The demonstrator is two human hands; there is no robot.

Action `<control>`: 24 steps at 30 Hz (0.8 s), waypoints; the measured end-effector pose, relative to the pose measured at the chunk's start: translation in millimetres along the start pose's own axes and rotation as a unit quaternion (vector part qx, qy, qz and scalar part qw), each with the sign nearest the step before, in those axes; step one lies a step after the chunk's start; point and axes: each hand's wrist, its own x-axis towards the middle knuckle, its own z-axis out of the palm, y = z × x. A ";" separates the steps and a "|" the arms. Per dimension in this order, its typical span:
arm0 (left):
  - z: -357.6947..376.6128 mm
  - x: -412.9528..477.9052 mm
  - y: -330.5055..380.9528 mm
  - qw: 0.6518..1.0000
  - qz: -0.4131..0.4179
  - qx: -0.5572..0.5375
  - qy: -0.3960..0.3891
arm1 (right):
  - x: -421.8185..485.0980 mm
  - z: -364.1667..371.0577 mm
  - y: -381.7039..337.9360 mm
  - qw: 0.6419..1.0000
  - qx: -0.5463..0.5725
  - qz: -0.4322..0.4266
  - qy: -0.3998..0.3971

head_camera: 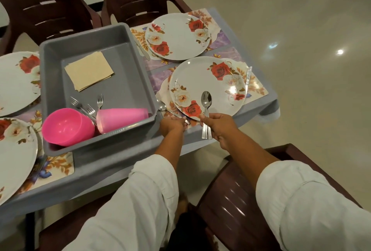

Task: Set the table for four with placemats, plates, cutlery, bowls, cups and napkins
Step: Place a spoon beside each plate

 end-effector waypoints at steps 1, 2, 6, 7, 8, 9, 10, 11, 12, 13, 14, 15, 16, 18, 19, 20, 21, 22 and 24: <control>-2.1 1.4 -1.7 1.000 0.016 0.016 -0.020 | -0.2 -1.2 1.4 1.000 -0.002 0.000 0.002; -3.5 2.1 -3.8 0.999 0.027 0.031 -0.030 | -1.3 -2.4 2.1 1.000 -0.003 -0.001 0.002; -5.3 29.7 -19.5 0.992 0.053 0.104 0.039 | -11.1 -11.2 6.5 1.000 -0.008 -0.010 0.002; -6.5 21.4 -21.4 0.990 0.062 0.115 0.056 | -14.9 -13.6 8.2 1.000 -0.008 -0.013 0.001; -12.4 -5.9 -19.3 0.989 0.070 0.113 0.059 | -20.7 -16.6 9.9 1.000 -0.007 -0.017 0.001; -16.6 -29.6 -20.6 0.991 0.083 0.095 0.054 | -26.9 -19.5 11.7 1.000 -0.006 -0.019 -0.002; -21.3 -47.7 -24.4 0.993 0.092 0.068 0.032 | -31.9 -22.4 13.7 1.000 -0.006 -0.023 -0.008; -25.0 -67.4 -31.0 0.995 0.099 0.030 0.009 | -39.7 -27.1 17.1 1.000 -0.006 -0.026 -0.014; -28.5 -87.8 -37.9 0.994 0.106 -0.003 -0.022 | -49.7 -32.6 20.3 0.999 -0.005 -0.031 -0.025; -30.8 -107.7 -45.3 0.992 0.110 -0.031 -0.053 | -61.3 -39.3 24.6 0.999 -0.002 -0.035 -0.037; -32.5 -127.4 -52.8 0.989 0.111 -0.049 -0.088 | -73.1 -46.0 29.1 0.998 0.001 -0.041 -0.050; -34.0 -144.5 -59.8 0.984 0.111 -0.063 -0.124 | -83.4 -51.6 33.9 0.997 0.003 -0.046 -0.062; -35.4 -164.3 -68.8 0.979 0.115 -0.070 -0.153 | -96.0 -59.8 40.5 0.996 0.003 -0.053 -0.075; -35.6 -196.3 -88.5 0.970 0.123 -0.070 -0.200 | -117.9 -76.4 55.6 0.993 0.008 -0.062 -0.096; -35.7 -211.0 -97.9 0.967 0.125 -0.067 -0.213 | -127.6 -84.6 62.6 0.992 0.004 -0.069 -0.103; -37.1 -223.8 -105.3 0.965 0.124 -0.064 -0.220 | -135.5 -90.9 68.3 0.991 -0.006 -0.074 -0.109; -38.2 -236.4 -114.3 0.964 0.124 -0.061 -0.226 | -144.1 -99.0 75.3 0.990 -0.014 -0.080 -0.112; -40.2 -245.1 -122.6 0.964 0.120 -0.062 -0.230 | -152.7 -106.4 81.5 0.990 -0.021 -0.085 -0.115; -47.1 -263.9 -136.4 0.963 0.115 -0.061 -0.235 | -168.2 -118.2 93.8 0.988 -0.034 -0.092 -0.119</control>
